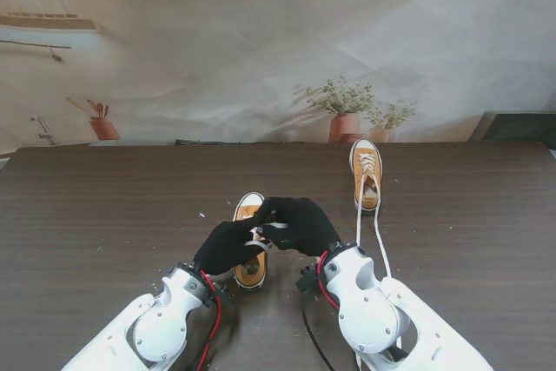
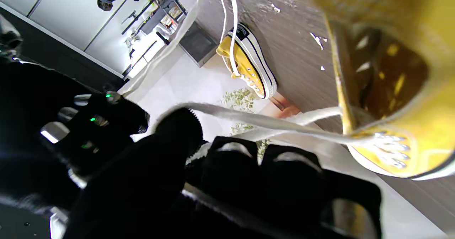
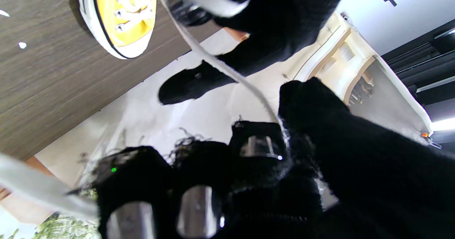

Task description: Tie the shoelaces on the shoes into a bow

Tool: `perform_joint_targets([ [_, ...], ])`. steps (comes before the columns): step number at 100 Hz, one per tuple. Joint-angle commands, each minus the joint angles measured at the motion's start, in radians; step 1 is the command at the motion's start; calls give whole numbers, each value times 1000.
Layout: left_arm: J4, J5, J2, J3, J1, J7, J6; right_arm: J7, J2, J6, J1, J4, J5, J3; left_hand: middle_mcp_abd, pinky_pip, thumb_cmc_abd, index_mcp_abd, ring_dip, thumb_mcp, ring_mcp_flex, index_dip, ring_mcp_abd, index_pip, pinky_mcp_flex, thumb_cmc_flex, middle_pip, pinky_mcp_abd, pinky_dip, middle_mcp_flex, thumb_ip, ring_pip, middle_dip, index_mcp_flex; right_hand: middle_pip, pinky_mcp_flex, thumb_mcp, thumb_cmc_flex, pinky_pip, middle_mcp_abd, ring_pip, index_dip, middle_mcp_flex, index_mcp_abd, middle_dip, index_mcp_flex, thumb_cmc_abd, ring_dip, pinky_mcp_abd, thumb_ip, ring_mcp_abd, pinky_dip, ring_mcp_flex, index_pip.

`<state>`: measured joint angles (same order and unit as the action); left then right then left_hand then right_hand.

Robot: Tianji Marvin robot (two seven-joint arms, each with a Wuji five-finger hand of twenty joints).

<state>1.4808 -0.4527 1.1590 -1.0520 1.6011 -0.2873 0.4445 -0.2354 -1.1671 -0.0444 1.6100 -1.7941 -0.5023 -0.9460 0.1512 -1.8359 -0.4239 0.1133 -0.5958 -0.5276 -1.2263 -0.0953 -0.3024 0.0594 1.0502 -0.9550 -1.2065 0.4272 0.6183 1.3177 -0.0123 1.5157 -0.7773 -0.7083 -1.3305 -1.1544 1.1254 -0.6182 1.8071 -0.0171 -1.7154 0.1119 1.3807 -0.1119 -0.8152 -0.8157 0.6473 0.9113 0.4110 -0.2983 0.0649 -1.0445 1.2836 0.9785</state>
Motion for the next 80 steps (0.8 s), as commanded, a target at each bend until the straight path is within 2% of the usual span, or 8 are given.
perform_joint_targets([
  [1,-1,-8,21,11,-8,-15,-21,17,1,-10,5,-12,-6,3,49,-180,-9,-53,-16,-21,-38,10,-107,7,24,29,6,-100,-9,58,-28,-2,13,-32,-36,-35,34,-54,287,24,-85,-29,71,-34,-21,-5,19,18,5,15,-28,-9,26,14],
  [7,-7,-16,28,26,-16,-41,-34,17,2,-13,10,-15,-11,3,44,-177,22,-61,-18,9,-39,4,-97,23,24,12,7,-99,-12,57,-37,-2,10,-81,-36,-35,34,-54,287,24,-85,-29,71,-34,-21,-6,19,18,4,15,-28,-9,26,15],
  [16,-17,-28,41,50,-26,-96,-69,18,3,-13,21,-22,-11,2,28,-179,76,-52,-18,196,-40,-28,-80,78,24,-91,12,-101,-30,57,-35,-1,-14,-175,-35,-35,35,-54,287,24,-85,-30,71,-31,-22,-7,20,18,4,15,-28,-8,26,15],
  [21,-16,-20,48,60,-27,-112,-94,18,4,-12,26,-26,-11,2,28,-175,78,-58,-19,240,-40,-67,-80,128,23,-123,11,-89,-34,54,-38,-1,-19,-184,-35,-35,35,-55,287,24,-85,-30,71,-33,-22,-8,20,18,3,16,-28,-8,26,16],
  [31,-15,-17,50,71,-31,-113,-119,14,2,-2,31,-30,-10,7,31,-170,75,-81,-17,359,-39,-103,-87,321,21,-187,14,-76,-44,53,-4,-8,-26,-165,-35,-35,36,-54,287,24,-85,-31,71,-32,-23,-11,21,18,3,15,-28,-7,26,16],
  [44,-15,-21,48,78,-33,-108,-118,10,2,5,33,-36,-14,14,18,-157,79,-109,-11,366,-40,-129,-75,532,20,-184,20,-74,-54,53,-4,-19,-27,-182,-35,-35,38,-58,287,24,-85,-28,71,-37,-23,-21,24,18,2,16,-28,-6,26,21],
  [57,-11,-46,60,79,-26,-175,-158,37,11,13,40,-47,-31,11,-13,-154,113,-62,-7,380,-41,-264,-50,735,20,-184,10,-88,-68,39,-9,-21,-42,-120,-36,-35,40,-55,287,23,-85,-13,71,-41,-24,-52,25,18,0,15,-31,-5,26,40],
  [80,-5,-92,81,57,-4,-313,-247,100,31,20,53,-51,-59,-10,-13,-150,118,-15,-4,379,-40,-309,-52,775,18,-193,5,-78,-74,36,-10,-24,-42,-102,-34,-35,37,-44,287,17,-83,14,71,14,-25,-74,22,17,-5,13,-34,-1,27,46],
])
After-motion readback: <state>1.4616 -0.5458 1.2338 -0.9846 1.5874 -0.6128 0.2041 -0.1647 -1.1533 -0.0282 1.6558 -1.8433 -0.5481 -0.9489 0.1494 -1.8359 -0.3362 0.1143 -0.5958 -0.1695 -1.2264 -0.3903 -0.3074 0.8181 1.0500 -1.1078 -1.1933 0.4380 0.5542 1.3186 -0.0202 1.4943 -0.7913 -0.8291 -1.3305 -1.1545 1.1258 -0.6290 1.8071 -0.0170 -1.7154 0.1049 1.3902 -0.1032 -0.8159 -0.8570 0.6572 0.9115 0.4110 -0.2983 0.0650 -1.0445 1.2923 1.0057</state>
